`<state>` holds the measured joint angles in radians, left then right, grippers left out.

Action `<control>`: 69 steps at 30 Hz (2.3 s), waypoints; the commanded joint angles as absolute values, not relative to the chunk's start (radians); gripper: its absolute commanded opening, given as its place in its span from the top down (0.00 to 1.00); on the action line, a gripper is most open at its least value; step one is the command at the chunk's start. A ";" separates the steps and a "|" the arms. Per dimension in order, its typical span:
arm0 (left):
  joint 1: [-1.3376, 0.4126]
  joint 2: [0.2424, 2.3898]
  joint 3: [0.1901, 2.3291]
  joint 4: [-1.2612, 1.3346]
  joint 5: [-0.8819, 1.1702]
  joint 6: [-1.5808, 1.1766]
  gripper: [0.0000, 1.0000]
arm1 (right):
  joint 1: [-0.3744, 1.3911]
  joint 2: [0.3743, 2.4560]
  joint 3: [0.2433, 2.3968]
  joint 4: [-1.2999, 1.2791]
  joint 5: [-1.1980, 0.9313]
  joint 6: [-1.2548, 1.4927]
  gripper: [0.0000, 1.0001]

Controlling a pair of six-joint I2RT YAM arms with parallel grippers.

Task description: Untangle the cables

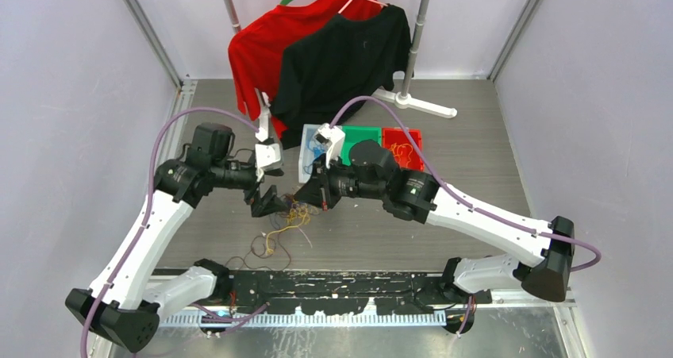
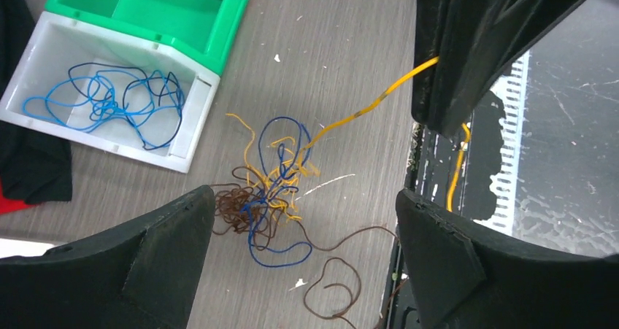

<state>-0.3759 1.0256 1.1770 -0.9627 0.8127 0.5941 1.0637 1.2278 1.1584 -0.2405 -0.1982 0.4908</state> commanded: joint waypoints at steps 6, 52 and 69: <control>-0.387 0.947 1.077 -0.696 0.823 0.473 0.12 | 1.062 1.243 1.259 -0.059 -0.308 0.493 0.99; -0.385 1.054 1.432 -0.728 0.988 0.175 1.00 | 0.979 1.153 0.977 0.410 -0.209 0.310 0.10; -0.385 1.092 1.554 -0.689 1.033 0.083 1.00 | 0.980 1.463 0.986 0.607 -0.130 0.440 0.56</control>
